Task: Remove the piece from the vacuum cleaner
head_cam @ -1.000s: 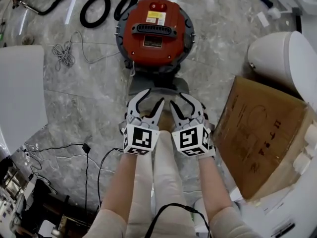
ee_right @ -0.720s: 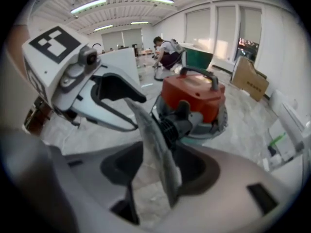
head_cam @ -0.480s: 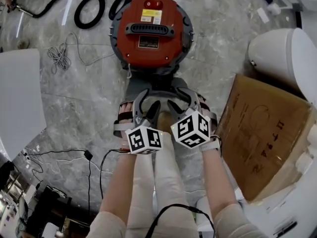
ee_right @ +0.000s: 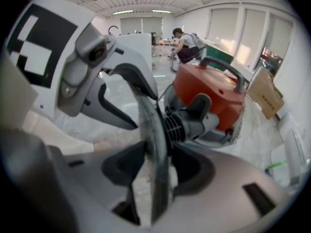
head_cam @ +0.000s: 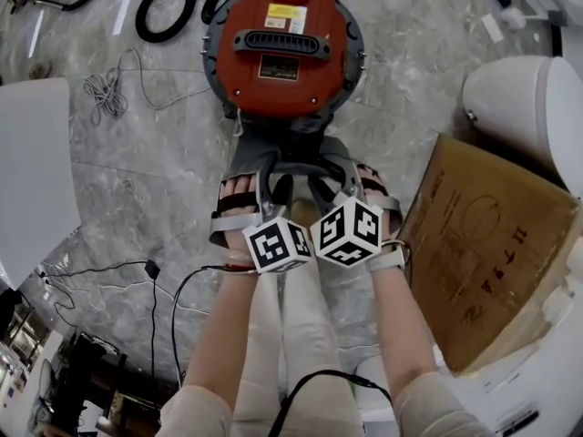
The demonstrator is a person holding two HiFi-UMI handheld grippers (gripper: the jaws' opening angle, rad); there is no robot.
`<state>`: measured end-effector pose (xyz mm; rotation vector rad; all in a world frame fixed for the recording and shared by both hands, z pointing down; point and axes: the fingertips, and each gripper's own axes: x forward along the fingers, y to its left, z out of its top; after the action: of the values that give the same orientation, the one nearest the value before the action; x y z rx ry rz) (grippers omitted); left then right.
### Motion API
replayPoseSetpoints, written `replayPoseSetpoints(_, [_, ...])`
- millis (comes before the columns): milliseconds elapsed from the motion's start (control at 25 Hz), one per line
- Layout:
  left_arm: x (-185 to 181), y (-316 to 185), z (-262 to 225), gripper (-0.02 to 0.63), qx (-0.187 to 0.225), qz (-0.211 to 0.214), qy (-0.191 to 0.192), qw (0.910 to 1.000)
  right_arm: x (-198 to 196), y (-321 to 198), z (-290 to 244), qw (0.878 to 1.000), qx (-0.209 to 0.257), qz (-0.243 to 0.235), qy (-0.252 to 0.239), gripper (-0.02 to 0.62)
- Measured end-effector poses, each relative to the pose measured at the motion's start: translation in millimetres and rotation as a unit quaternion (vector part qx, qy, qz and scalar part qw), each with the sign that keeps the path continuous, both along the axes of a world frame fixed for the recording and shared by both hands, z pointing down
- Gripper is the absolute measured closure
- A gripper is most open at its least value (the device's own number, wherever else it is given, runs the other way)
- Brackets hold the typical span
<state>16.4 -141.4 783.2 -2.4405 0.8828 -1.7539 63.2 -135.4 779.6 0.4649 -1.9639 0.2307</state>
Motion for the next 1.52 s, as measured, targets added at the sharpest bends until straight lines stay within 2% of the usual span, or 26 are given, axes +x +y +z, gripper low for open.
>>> replayPoseSetpoints(200, [1.2,6.1,3.5,0.344,-0.006,-0.009,-0.005,0.9999,2.3,-3.3,-1.6,0.999,0.031,0.003,0.011,0.464])
replayPoseSetpoints(400, [-0.5,-1.4,0.4,0.345,0.009,-0.006,-0.02,0.9997,2.2,-1.3,-2.9,0.998,0.062,-0.017,0.021,0.505])
replayPoseSetpoints(480, [-1.2,3.5,3.8,0.37,0.005,-0.012,-0.02,0.9997,1.7,1.1,-4.0,0.997,0.073,-0.02,0.019,0.539])
replayPoseSetpoints(520, [-2.0,5.1,4.2,0.409,0.008,-0.015,-0.019,0.9997,1.2,1.9,-4.7,0.997,0.078,-0.02,0.019,0.544])
replayPoseSetpoints(560, [-2.8,5.0,3.4,0.443,0.014,-0.018,-0.019,0.9996,0.9,2.2,-5.3,0.996,0.082,-0.019,0.018,0.547])
replayPoseSetpoints(680, [-3.4,4.1,1.7,0.492,0.027,-0.022,-0.017,0.9992,0.6,1.4,-6.0,0.996,0.086,-0.018,0.016,0.552])
replayPoseSetpoints(840, [-3.5,5.7,1.9,0.527,0.028,-0.031,-0.011,0.9991,0.5,1.7,-6.2,0.995,0.093,-0.023,0.018,0.552])
replayPoseSetpoints(1520, [-7.9,13.5,-2.3,0.554,0.029,-0.04,-0.009,0.9987,-2.4,6.9,-9.8,0.994,0.102,-0.021,0.018,0.552])
